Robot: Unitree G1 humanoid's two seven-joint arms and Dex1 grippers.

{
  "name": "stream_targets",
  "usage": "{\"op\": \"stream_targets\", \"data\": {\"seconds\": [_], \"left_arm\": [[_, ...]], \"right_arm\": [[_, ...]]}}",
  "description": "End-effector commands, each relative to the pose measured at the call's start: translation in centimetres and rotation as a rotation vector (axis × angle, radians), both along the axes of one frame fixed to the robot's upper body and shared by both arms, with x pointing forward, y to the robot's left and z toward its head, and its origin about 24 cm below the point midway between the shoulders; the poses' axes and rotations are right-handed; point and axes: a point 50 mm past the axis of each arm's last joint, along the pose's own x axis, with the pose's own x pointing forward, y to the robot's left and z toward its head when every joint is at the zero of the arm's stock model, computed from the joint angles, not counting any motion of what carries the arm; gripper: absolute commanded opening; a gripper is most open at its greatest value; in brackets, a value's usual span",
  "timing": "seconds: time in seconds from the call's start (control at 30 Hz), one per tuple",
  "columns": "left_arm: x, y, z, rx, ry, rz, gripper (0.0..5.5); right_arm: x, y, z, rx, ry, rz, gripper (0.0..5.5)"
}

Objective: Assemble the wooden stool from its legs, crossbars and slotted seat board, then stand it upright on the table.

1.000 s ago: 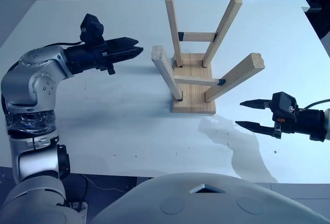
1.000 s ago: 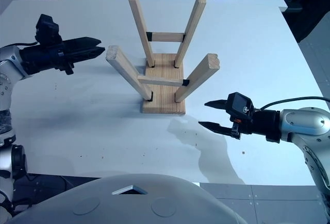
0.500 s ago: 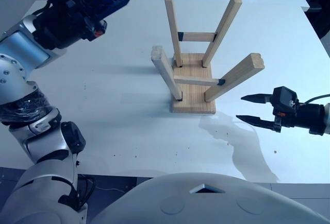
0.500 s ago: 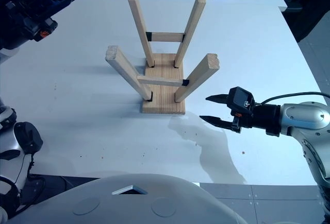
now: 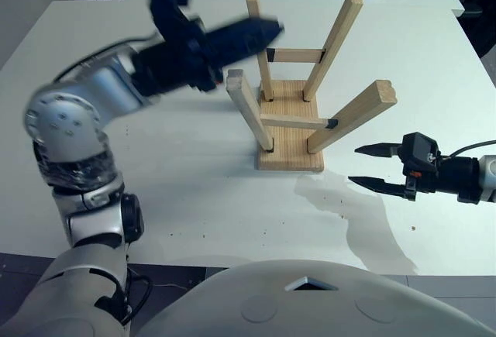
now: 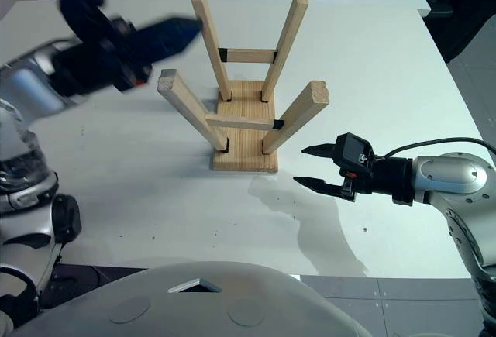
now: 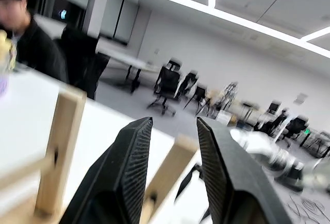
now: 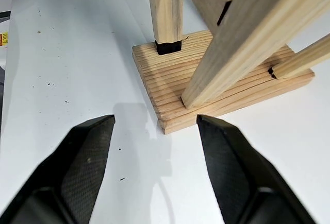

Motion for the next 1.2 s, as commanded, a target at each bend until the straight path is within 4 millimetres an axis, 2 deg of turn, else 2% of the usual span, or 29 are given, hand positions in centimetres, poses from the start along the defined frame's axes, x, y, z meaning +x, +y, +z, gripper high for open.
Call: {"op": "stream_targets", "data": {"seconds": [0.03, 0.3, 0.43, 0.53, 0.63, 0.77, 0.83, 0.9, 0.93, 1.03, 1.2], "left_arm": [[0.5, -0.5, -2.0, 0.101, 0.023, 0.018, 1.61], [3.2, -0.3, 0.1, 0.051, -0.028, 0.084, 1.61], [3.2, -0.1, 1.7, -0.008, -0.076, 0.089, 1.61], [2.8, 0.8, 1.6, 0.008, -0.106, 0.137, 1.61], [2.8, 2.0, 1.5, 0.033, -0.135, 0.214, 1.61], [3.8, 3.9, 2.0, 0.044, -0.178, 0.347, 1.61], [5.1, 4.9, 1.2, 0.126, -0.234, 0.467, 1.61], [5.8, 5.2, -0.4, 0.273, -0.332, 0.524, 1.61], [5.7, 5.0, -1.5, 0.347, -0.374, 0.520, 1.61], [5.2, 4.3, -3.7, 0.461, -0.456, 0.470, 1.57], [4.9, 2.8, -5.2, 0.500, -0.544, 0.407, 1.57]], "right_arm": [[-0.1, 0.5, 0.0, 0.000, -0.001, 0.009, 2.95], [-0.7, 1.5, -0.4, 0.039, -0.006, -0.004, 2.95], [-0.5, 0.8, -0.4, 0.025, -0.024, -0.052, 2.95], [-0.1, 0.6, -0.3, 0.015, -0.052, -0.089, 2.95], [-0.5, 1.6, 0.3, 0.068, -0.082, -0.099, 2.95], [-1.9, 4.0, 1.5, 0.248, -0.068, -0.072, 2.95], [-2.1, 5.5, 2.0, 0.340, -0.063, -0.071, 2.95], [-1.6, 6.9, 2.0, 0.385, -0.085, -0.117, 2.95], [-0.9, 7.4, 1.9, 0.391, -0.111, -0.164, 2.95], [0.3, 8.7, 1.9, 0.420, -0.142, -0.246, 2.43], [1.7, 11.5, 2.1, 0.485, -0.158, -0.308, 1.74]]}}
